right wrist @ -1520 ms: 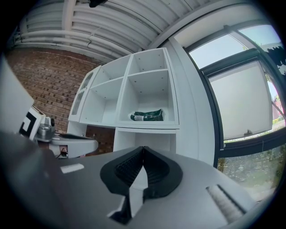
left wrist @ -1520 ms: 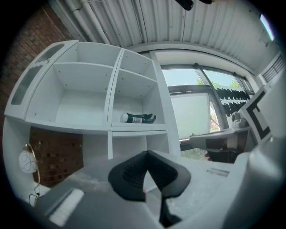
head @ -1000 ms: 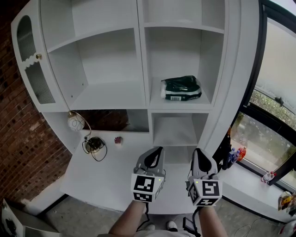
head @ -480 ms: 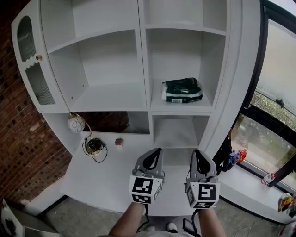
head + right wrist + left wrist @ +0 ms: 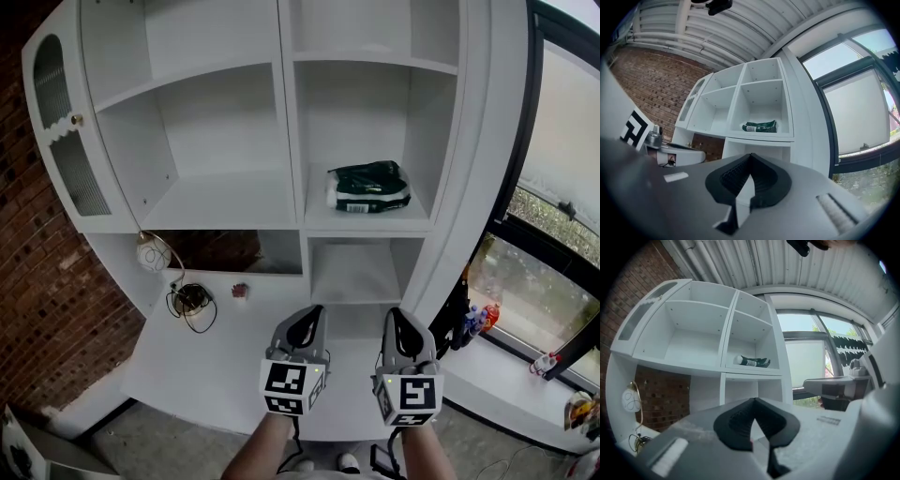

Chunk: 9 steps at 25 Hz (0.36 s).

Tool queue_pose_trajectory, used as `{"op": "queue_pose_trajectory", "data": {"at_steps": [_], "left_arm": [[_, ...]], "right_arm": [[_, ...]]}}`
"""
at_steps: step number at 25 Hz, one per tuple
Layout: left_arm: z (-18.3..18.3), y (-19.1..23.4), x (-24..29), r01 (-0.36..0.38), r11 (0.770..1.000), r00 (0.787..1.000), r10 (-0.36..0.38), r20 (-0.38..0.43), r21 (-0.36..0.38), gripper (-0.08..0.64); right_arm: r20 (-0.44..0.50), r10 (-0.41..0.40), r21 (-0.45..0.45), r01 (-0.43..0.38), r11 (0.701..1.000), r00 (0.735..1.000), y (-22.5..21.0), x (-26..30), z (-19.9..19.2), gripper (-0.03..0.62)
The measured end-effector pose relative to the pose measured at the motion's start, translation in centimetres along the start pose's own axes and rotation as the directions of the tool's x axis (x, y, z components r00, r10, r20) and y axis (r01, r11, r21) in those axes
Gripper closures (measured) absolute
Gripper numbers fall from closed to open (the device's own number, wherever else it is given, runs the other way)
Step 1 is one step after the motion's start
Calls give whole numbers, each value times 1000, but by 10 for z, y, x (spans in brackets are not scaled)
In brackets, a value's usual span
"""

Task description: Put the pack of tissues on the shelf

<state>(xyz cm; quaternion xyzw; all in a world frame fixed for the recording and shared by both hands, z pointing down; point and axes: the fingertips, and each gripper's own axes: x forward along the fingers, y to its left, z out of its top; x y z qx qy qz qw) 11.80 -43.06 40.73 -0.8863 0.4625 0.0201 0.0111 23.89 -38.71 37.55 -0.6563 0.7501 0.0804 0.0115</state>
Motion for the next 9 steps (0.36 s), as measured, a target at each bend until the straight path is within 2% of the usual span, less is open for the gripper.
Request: {"op": "queue_pose_trajectory", "data": {"at_steps": [9], "left_arm": [[-10, 4, 0, -10, 1000, 1000, 9, -18, -29, 552]], "right_arm": [[-35, 10, 13, -10, 1000, 999, 0, -2, -3, 592]]}}
